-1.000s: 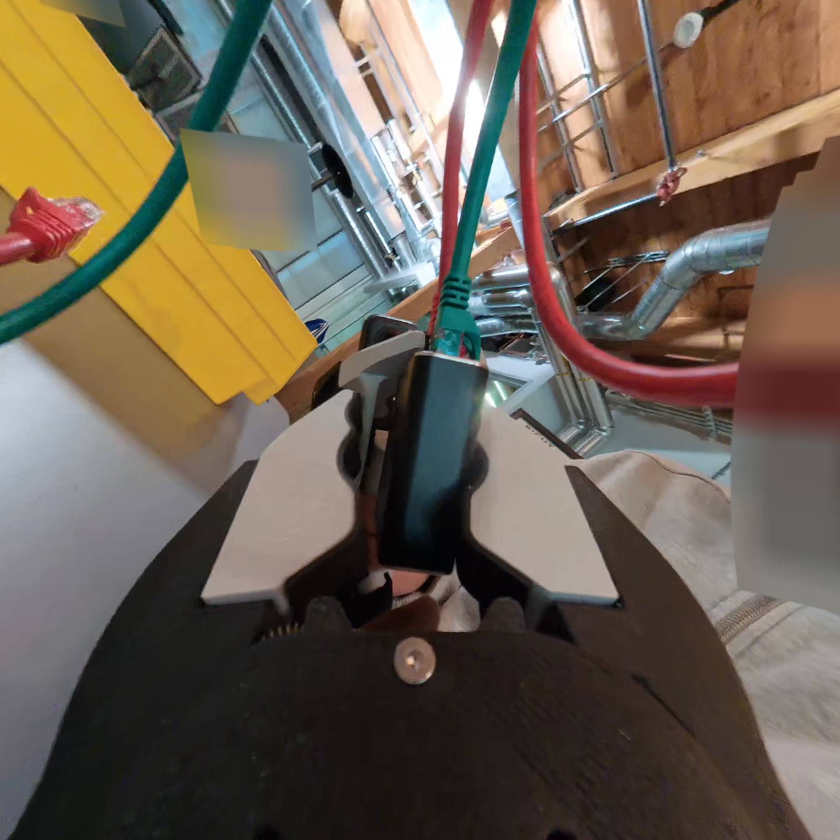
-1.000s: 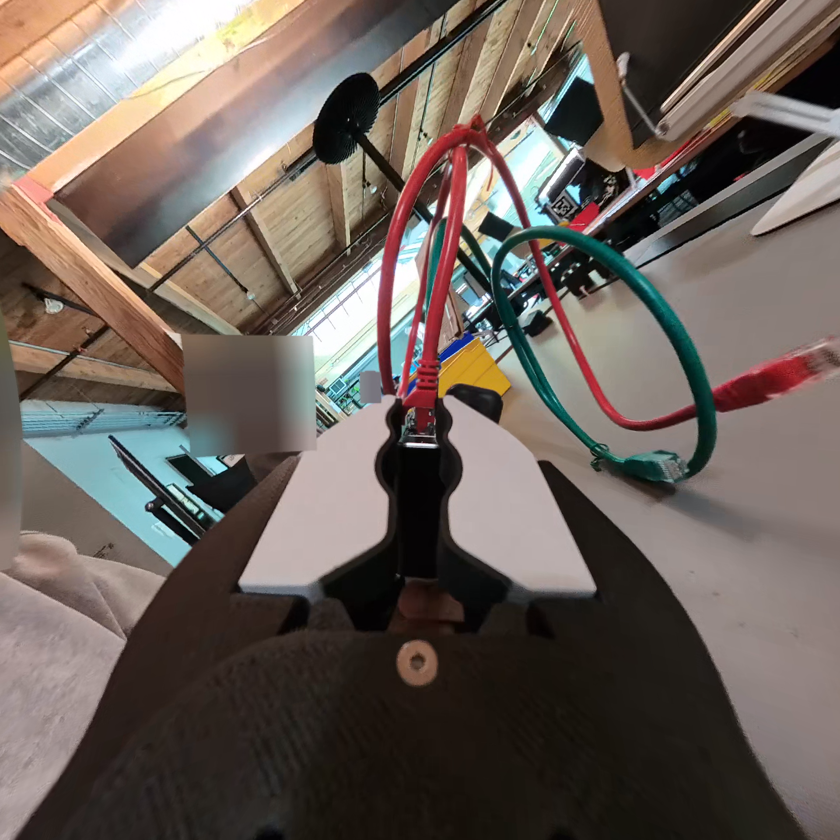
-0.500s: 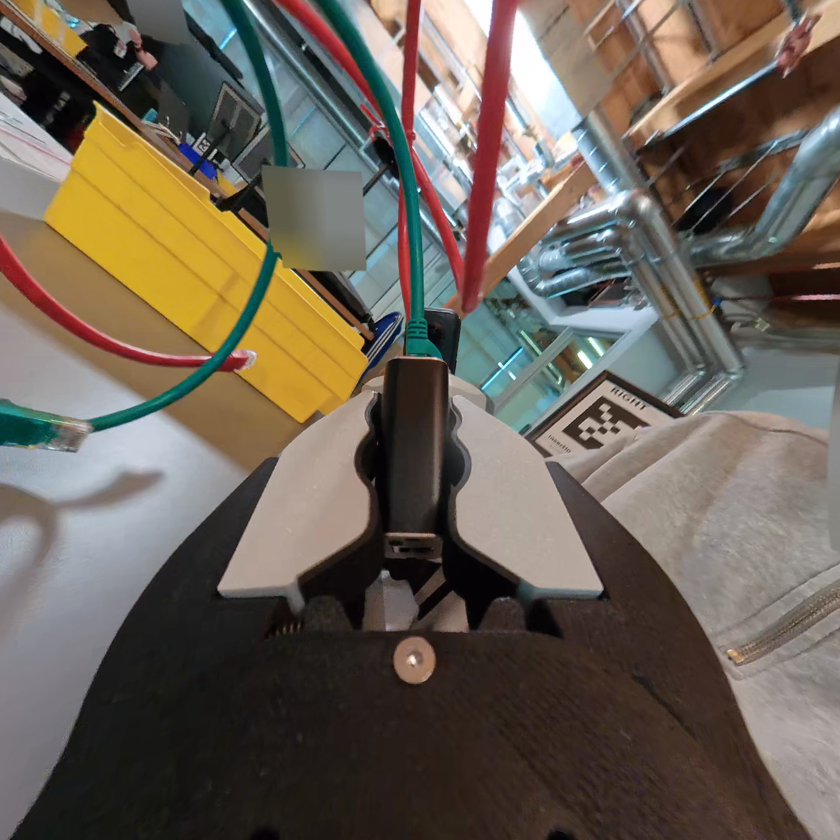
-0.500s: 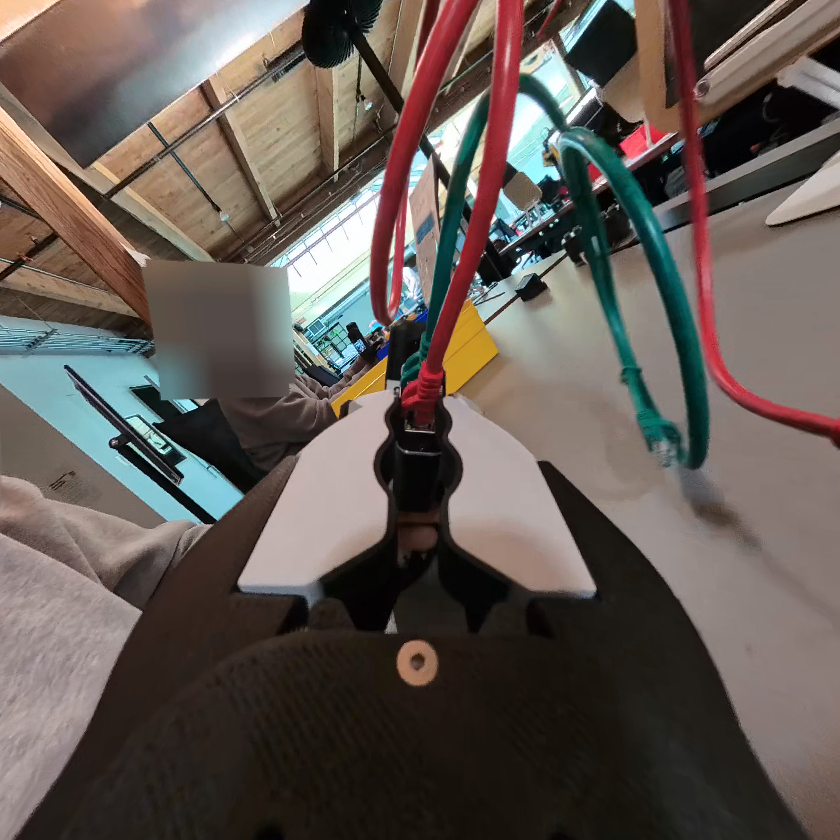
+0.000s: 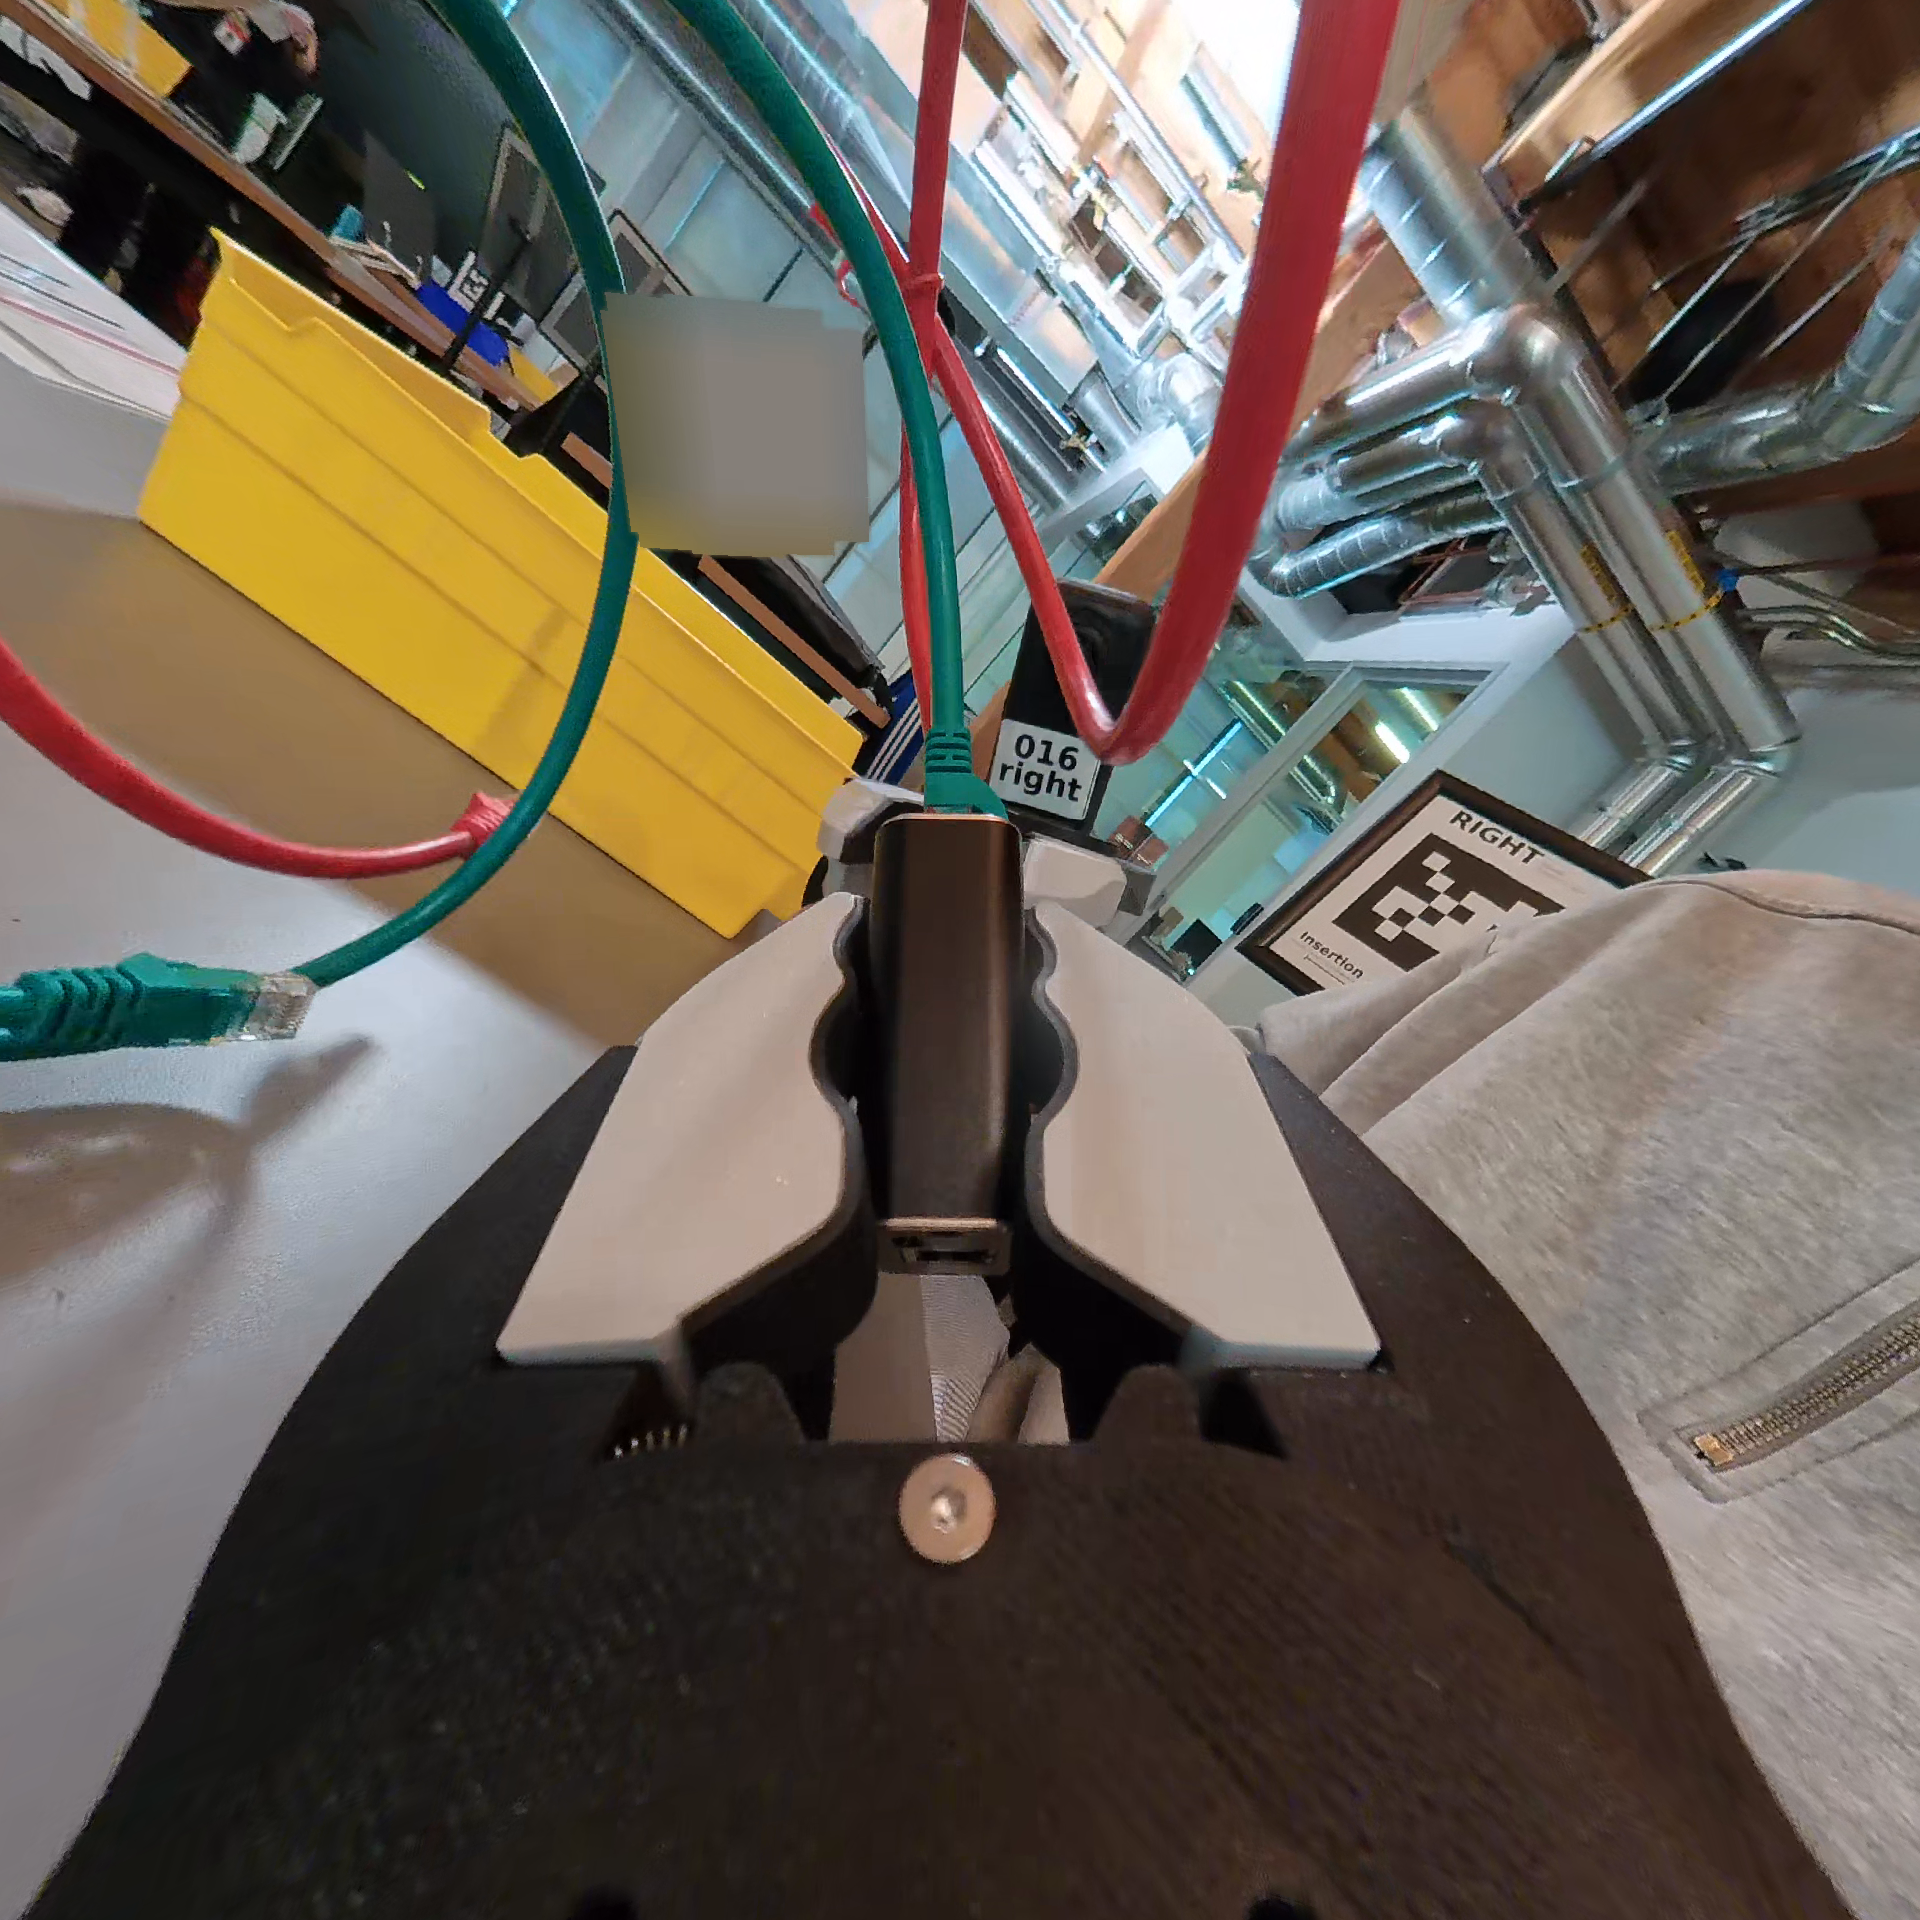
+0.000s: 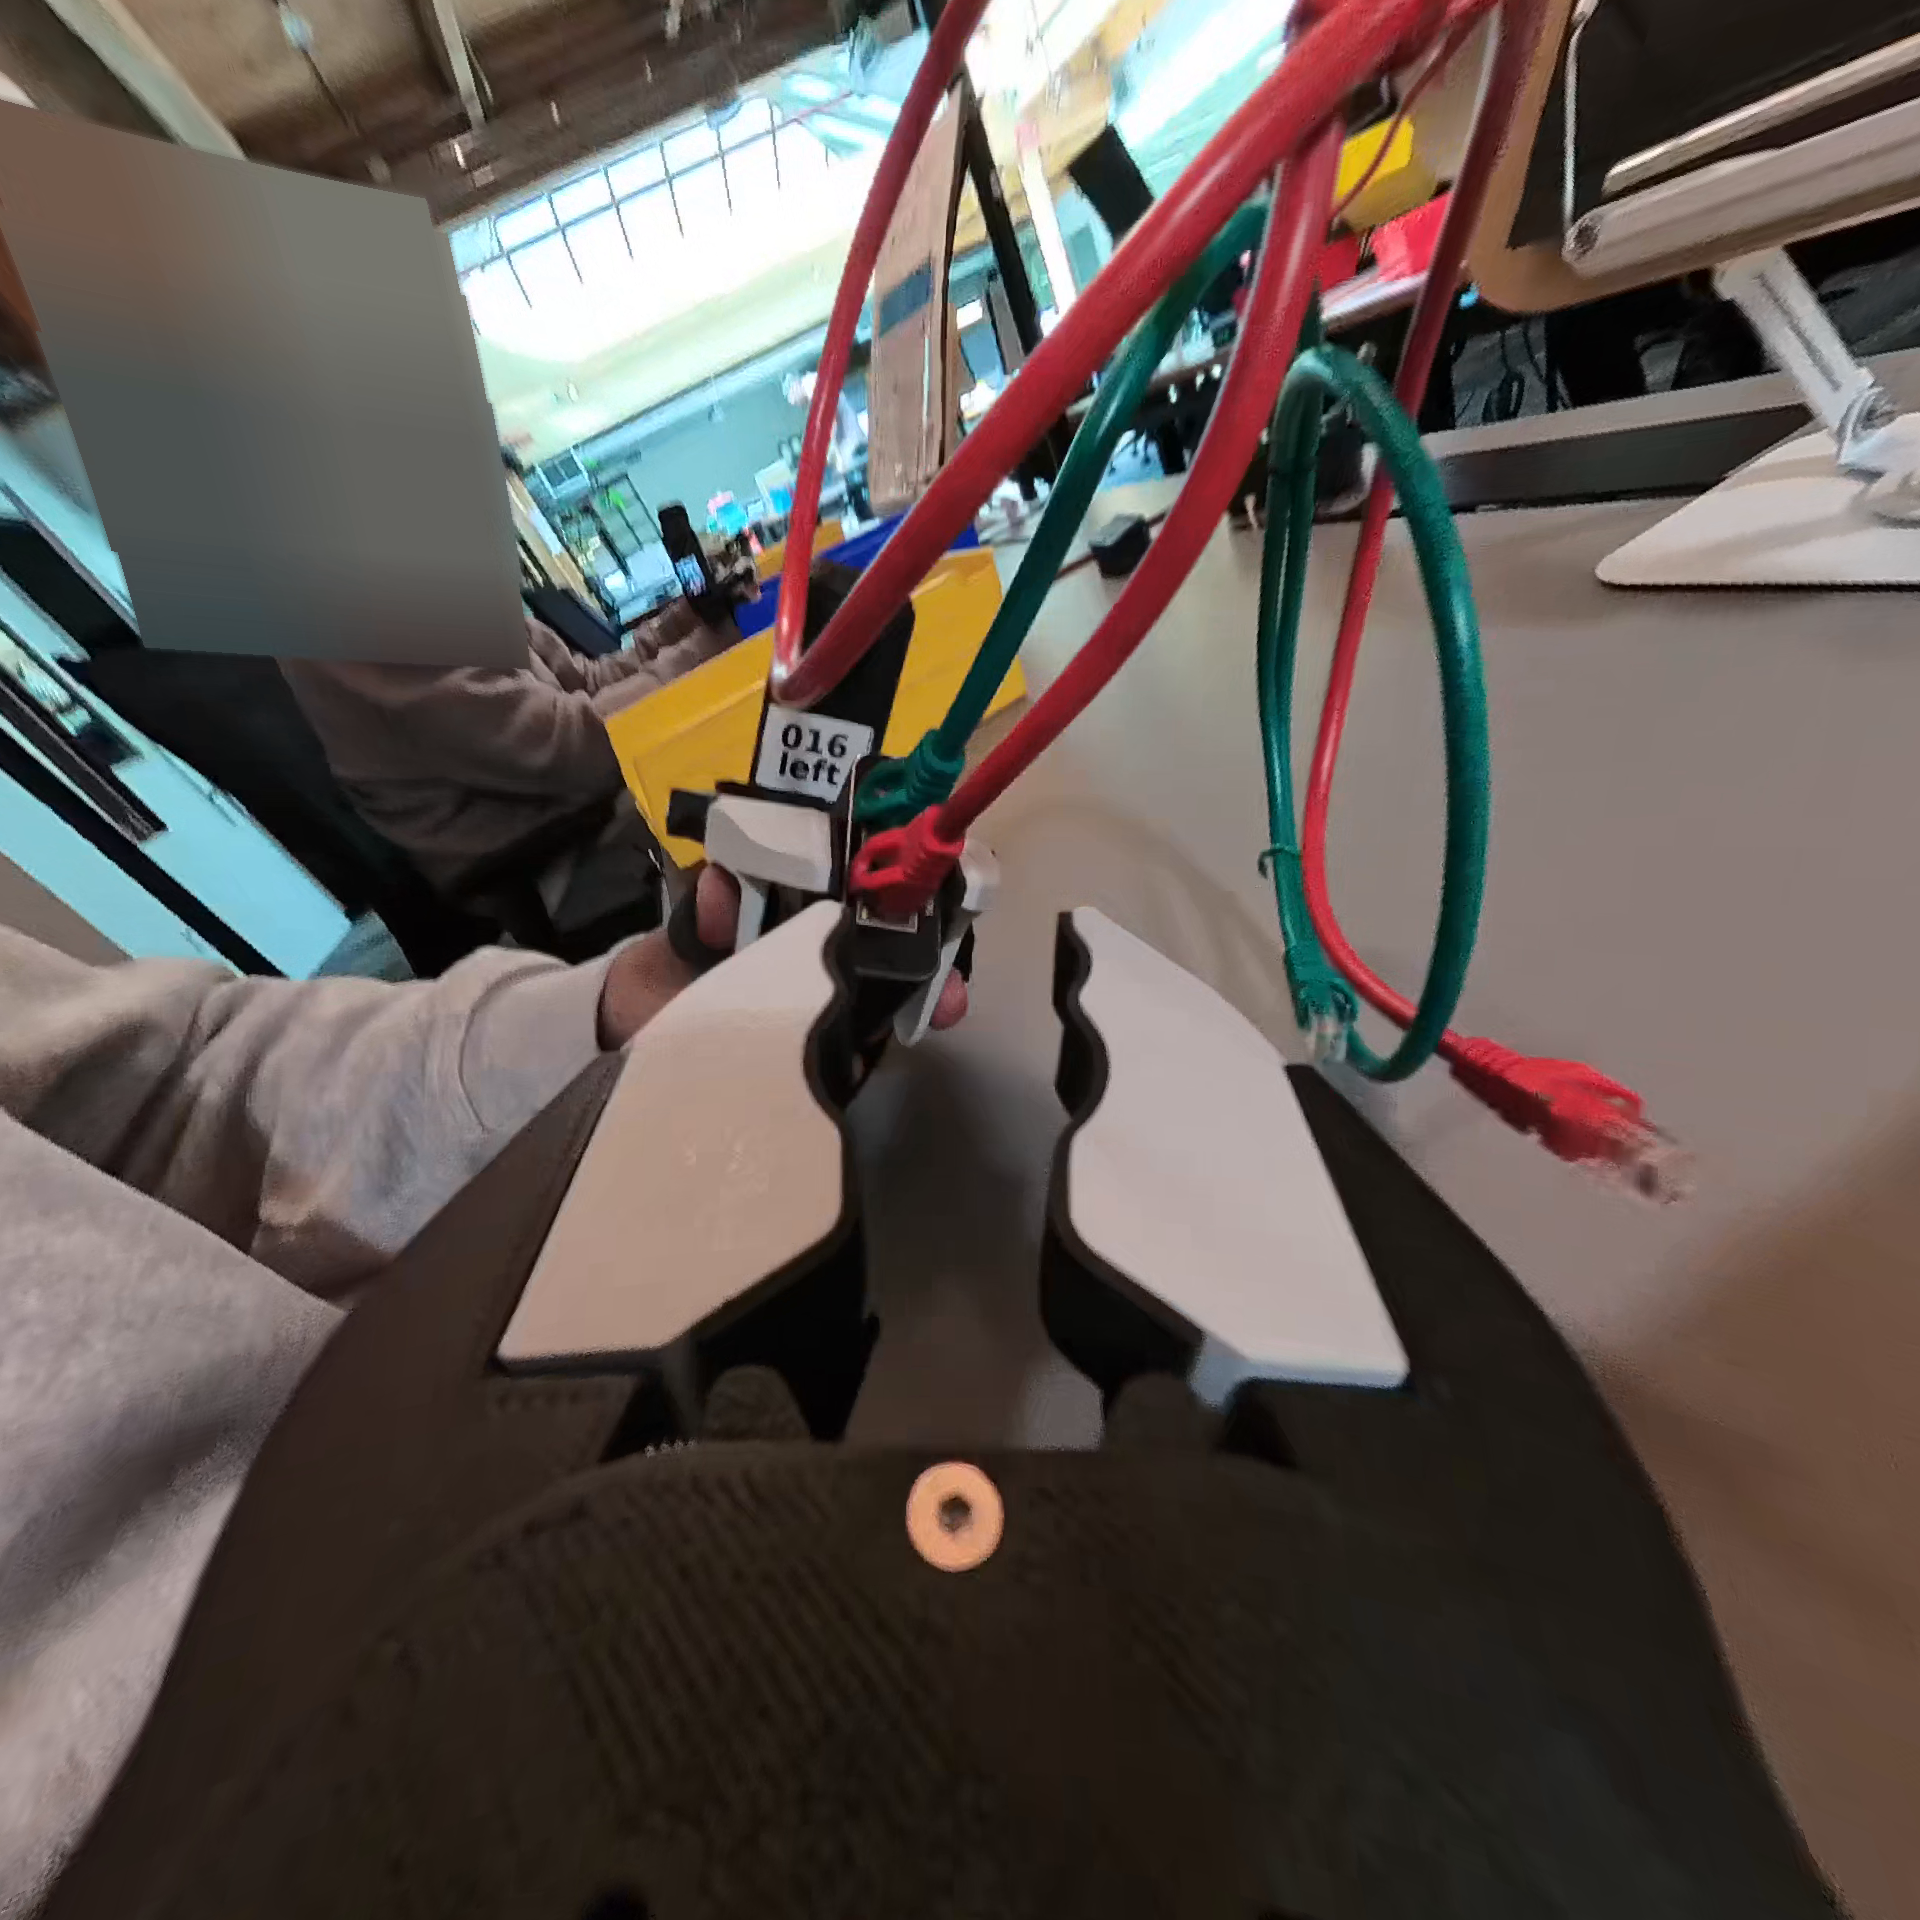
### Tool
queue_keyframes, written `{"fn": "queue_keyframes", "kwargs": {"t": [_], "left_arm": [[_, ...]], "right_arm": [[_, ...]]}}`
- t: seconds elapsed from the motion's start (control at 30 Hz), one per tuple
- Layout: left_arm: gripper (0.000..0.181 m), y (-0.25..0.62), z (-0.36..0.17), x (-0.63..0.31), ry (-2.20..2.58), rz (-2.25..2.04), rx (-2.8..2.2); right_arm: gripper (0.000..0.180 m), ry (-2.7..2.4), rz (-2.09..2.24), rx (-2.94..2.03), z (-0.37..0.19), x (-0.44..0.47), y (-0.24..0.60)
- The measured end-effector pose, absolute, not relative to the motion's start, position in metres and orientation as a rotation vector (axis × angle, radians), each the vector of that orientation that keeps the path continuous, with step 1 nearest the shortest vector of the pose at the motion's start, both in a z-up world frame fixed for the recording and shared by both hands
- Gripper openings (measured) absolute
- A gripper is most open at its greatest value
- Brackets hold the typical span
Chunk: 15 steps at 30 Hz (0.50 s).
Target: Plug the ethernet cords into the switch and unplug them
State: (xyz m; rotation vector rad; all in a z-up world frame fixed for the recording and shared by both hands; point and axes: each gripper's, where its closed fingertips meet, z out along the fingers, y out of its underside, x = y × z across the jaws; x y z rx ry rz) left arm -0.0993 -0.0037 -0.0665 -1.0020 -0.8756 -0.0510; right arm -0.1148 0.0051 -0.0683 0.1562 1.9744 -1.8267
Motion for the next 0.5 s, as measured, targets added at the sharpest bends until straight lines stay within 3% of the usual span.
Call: {"fn": "queue_keyframes", "kwargs": {"t": [0.5], "left_arm": [[0.024,0.017,-0.074,-0.095,-0.83,-0.048,-1.134]], "right_arm": [[0.023,1.99,-1.725,0.004,-0.072,-0.096,0.01]]}}
